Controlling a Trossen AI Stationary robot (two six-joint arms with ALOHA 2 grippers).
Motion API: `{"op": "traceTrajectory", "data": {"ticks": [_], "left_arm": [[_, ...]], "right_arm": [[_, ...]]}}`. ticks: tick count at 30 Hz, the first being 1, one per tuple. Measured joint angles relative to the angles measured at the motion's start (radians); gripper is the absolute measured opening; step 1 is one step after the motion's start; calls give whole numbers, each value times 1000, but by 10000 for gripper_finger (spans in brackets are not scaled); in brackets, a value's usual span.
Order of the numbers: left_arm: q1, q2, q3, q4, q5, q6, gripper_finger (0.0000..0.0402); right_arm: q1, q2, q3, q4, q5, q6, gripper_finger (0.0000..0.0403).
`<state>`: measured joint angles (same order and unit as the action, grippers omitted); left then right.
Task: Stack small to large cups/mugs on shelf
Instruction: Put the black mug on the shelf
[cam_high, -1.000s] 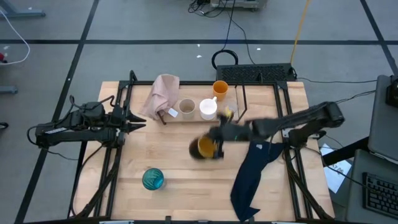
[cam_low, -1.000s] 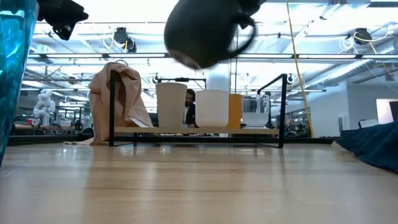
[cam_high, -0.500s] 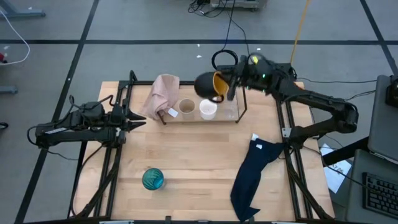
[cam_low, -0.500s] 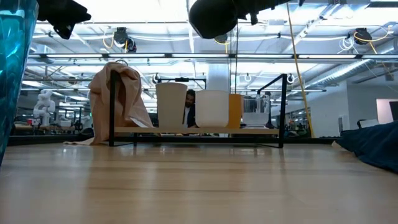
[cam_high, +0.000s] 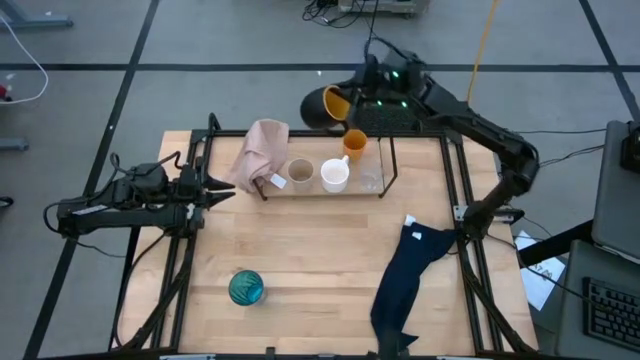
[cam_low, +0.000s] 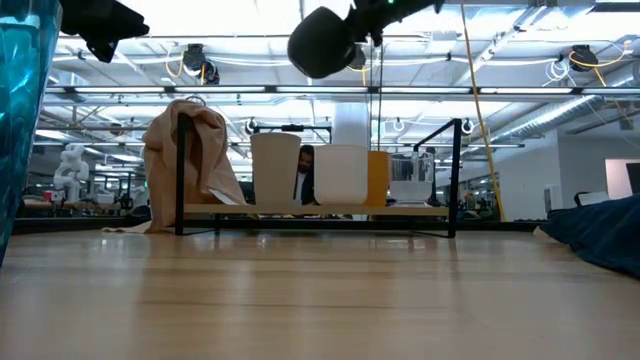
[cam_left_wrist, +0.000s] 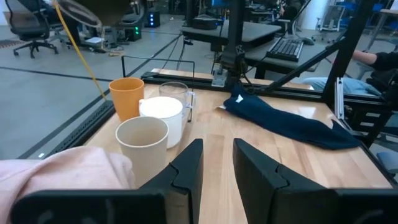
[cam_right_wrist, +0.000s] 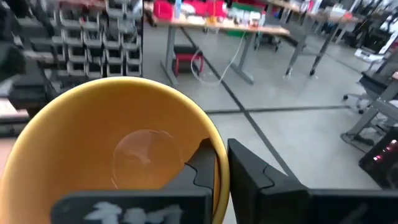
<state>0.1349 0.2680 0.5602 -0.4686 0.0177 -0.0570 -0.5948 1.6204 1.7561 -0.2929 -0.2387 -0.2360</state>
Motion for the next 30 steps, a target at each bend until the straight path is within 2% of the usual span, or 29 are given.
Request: {"op": "traceTrajectory", "data": {"ticks": [6, 11, 15, 30], "left_arm": [[0, 0, 0, -1, -1, 8, 88], [0, 0, 0, -7, -2, 10, 88], [0, 0, 0, -7, -2, 10, 88], [0, 0, 0, -7, -3, 8, 88]], "right_arm": [[-35, 164, 310, -218, -2, -34, 12], [-63, 276, 452, -368, 8, -54, 12], [-78, 314, 476, -443, 6, -75, 12], [-50, 445, 474, -489, 8, -125, 12]]}}
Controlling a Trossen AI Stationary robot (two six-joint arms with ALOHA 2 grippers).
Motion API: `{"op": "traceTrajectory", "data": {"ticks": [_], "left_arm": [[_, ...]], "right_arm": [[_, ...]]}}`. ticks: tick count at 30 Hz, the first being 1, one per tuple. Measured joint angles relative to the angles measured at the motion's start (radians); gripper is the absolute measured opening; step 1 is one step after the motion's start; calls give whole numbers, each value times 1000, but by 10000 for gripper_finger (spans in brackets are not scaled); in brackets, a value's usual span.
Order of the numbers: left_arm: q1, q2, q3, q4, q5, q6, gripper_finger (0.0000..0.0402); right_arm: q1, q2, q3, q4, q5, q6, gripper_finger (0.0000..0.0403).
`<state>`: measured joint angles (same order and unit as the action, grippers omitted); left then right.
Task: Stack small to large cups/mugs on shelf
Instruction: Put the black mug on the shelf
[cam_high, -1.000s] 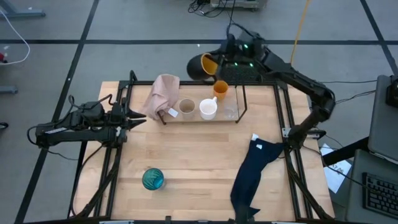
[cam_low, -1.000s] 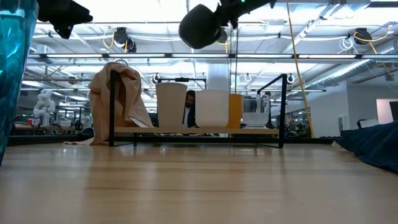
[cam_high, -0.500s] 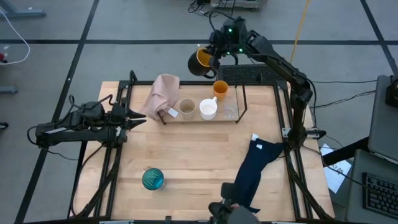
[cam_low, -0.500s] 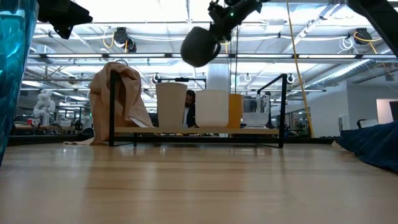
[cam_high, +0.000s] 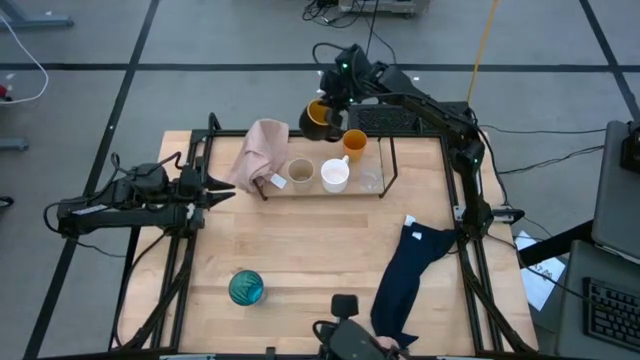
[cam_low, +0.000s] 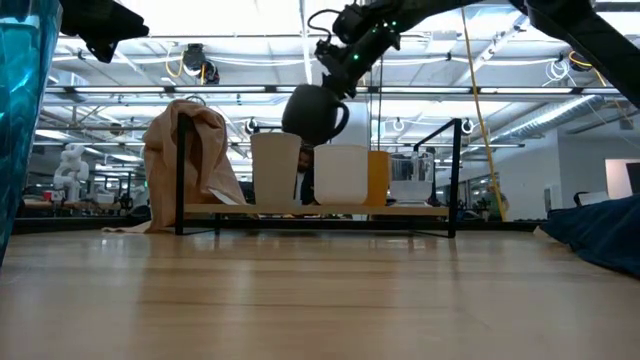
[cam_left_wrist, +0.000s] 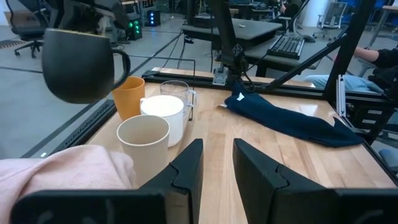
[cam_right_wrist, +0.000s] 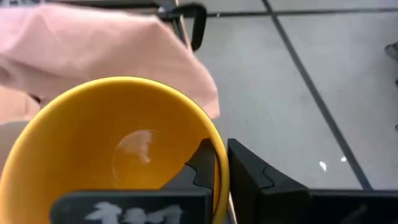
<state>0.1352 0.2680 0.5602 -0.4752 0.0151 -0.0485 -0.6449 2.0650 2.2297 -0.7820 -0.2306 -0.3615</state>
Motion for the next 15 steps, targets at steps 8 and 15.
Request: {"op": "traceTrajectory", "data": {"ticks": [8, 15], "left_arm": [[0, 0, 0, 0, 0, -2, 88], [0, 0, 0, -6, 0, 0, 88]], "right_arm": [[13, 21, 0, -40, 2, -17, 12], [26, 48, -3, -65, 1, -17, 12]]}}
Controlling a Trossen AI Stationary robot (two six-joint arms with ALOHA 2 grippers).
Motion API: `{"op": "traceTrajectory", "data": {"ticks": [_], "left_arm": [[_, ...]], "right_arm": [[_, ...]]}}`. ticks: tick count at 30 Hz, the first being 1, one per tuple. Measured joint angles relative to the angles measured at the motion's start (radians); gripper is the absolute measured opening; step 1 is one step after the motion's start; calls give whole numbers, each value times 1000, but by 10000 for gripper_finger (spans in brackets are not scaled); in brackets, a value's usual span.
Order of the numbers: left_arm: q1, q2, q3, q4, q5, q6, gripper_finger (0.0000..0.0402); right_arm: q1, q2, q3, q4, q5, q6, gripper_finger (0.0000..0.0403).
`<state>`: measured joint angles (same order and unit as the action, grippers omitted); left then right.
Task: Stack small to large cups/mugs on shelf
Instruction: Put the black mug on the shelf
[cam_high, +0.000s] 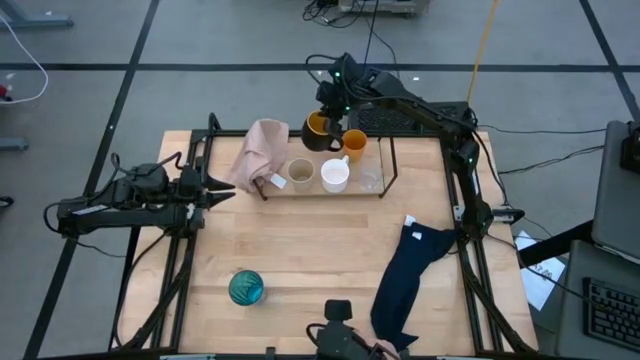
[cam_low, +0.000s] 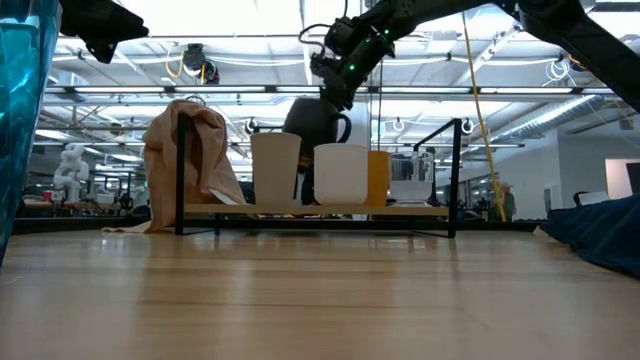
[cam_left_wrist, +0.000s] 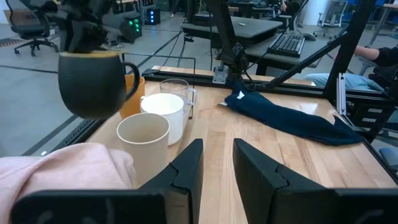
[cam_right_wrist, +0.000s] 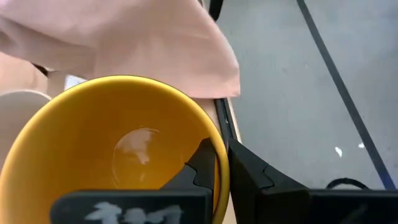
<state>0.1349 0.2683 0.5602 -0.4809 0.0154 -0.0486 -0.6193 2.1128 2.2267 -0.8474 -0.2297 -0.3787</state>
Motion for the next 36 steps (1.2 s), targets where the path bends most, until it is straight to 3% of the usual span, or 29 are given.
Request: {"op": "traceTrajectory", "data": {"ticks": [15, 27, 36], "left_arm": [[0, 0, 0, -10, 1, 0, 88], [0, 0, 0, -13, 1, 0, 88], [0, 0, 0, -13, 1, 0, 88]], "right_arm": [[5, 25, -3, -30, 23, 0, 12], [6, 25, -169, 60, 23, 0, 12], [6, 25, -200, 90, 23, 3, 12]]}}
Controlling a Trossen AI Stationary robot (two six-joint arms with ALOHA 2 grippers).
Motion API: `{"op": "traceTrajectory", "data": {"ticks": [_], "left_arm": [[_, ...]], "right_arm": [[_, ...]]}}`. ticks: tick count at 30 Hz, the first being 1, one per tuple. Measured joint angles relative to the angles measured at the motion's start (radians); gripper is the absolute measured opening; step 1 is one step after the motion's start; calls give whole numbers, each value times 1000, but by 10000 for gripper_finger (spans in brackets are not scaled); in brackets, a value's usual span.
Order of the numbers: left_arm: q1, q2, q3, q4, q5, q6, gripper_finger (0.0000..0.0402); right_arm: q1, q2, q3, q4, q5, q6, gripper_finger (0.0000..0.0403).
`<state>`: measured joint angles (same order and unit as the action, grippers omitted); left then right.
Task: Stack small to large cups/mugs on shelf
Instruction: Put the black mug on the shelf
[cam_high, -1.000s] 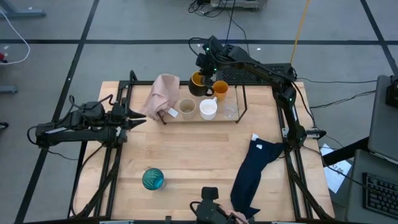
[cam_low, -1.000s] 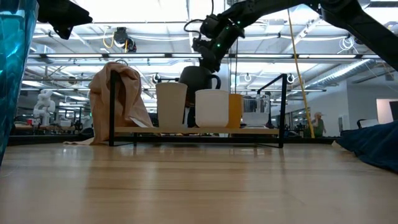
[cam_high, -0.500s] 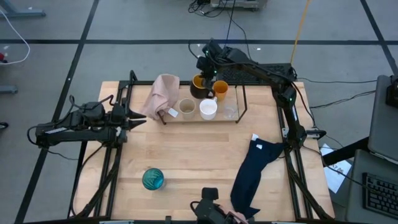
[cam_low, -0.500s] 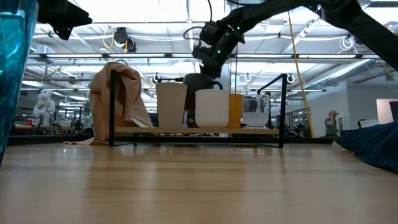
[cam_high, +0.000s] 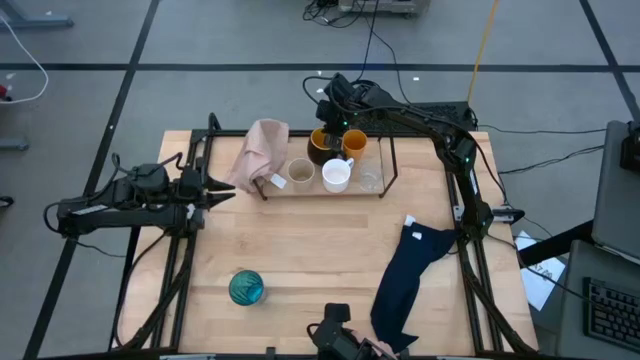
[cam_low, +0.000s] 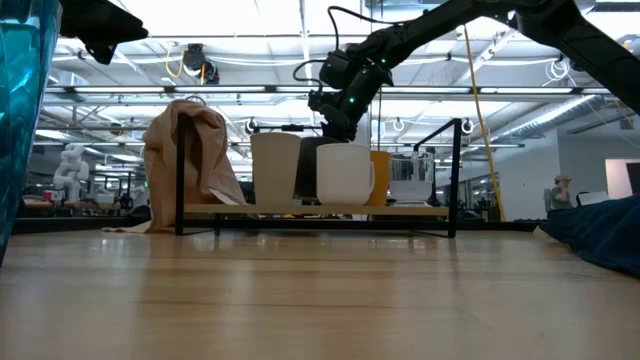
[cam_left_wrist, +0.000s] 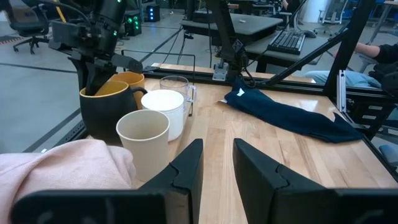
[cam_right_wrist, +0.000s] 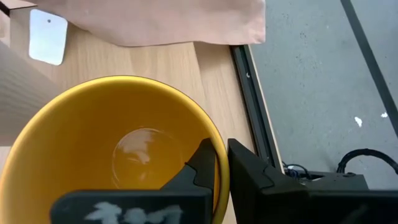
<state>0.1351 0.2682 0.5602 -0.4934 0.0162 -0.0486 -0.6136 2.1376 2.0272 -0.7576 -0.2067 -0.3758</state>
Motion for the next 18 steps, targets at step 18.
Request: {"op": "traceTrajectory", "data": {"ticks": [18], "left_arm": [[0, 0, 0, -4, 0, 4, 88]], "right_arm": [[10, -1, -37, 38, 0, 23, 12]]}}
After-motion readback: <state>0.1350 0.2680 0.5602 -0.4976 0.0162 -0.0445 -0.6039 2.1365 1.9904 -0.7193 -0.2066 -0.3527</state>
